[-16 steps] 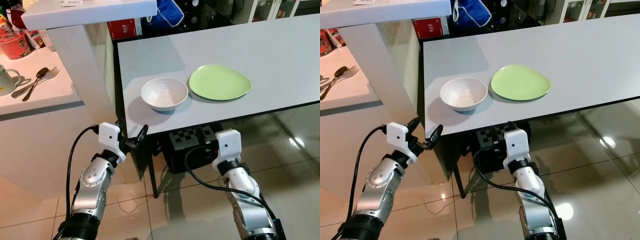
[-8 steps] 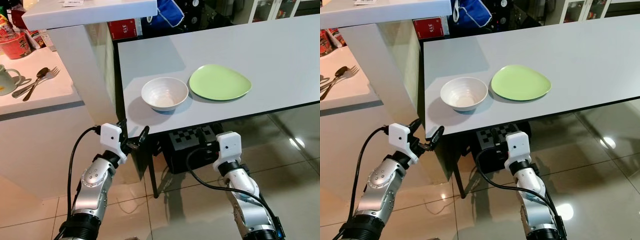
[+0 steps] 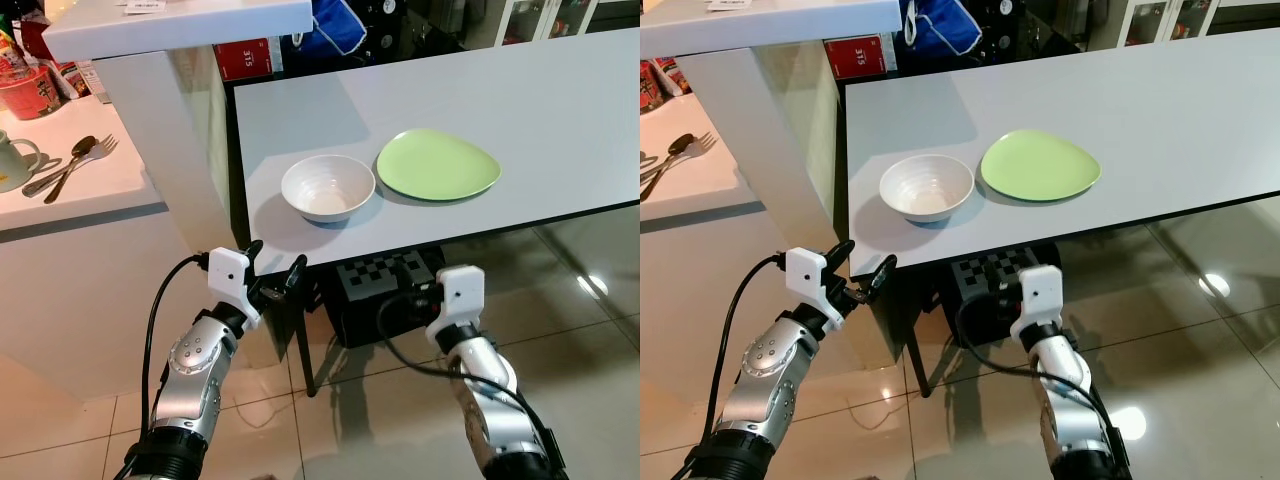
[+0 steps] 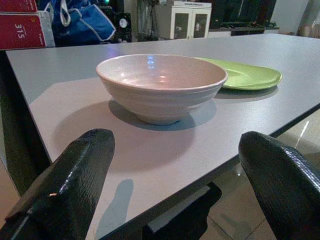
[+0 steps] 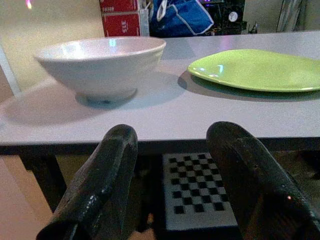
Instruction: Setting the table
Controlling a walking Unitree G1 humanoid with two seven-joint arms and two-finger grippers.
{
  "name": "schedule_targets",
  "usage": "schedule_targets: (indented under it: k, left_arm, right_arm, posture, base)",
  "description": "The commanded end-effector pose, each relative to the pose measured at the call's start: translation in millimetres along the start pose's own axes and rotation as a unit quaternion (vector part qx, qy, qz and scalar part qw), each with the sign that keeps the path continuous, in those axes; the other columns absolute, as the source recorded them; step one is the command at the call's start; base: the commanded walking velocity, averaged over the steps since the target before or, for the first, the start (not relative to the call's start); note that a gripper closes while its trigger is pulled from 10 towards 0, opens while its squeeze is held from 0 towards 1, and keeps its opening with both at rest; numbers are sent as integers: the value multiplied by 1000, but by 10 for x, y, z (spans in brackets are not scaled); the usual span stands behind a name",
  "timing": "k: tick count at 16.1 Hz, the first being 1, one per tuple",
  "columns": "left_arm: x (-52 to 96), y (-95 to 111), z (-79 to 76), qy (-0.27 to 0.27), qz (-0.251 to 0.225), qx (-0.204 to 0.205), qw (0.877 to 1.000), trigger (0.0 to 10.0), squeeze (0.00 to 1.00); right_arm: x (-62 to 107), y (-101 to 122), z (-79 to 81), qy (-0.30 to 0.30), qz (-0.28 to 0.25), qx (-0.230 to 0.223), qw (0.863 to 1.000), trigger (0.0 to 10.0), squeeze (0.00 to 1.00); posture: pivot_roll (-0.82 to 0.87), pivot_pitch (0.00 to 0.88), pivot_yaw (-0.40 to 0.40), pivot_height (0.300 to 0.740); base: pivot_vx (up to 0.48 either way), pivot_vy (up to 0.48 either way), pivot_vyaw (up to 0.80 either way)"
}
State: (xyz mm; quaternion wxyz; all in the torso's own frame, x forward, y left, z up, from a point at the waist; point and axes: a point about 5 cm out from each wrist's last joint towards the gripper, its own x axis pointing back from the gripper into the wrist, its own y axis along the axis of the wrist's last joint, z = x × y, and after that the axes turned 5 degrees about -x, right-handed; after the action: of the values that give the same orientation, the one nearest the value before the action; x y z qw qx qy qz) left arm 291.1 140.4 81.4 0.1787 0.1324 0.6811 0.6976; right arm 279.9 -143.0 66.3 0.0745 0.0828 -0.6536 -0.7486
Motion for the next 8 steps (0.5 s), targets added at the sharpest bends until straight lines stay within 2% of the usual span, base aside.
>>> schedule_targets:
  k: [1, 8]
  left_arm:
    - [-7, 31, 20, 1, -4, -1, 1000, 10000, 0]
    - [-10, 33, 26, 3, -2, 4, 1000, 10000, 0]
  right_arm:
    - [-23, -33, -97, -33, 12, -66, 997, 10000, 0]
    - [-68, -32, -151, -36, 15, -56, 998, 10000, 0]
  posture:
    - [-38, 0, 106, 740]
    - [-35, 0, 102, 740]
  base:
    - [0, 0, 0]
    - [0, 0, 0]
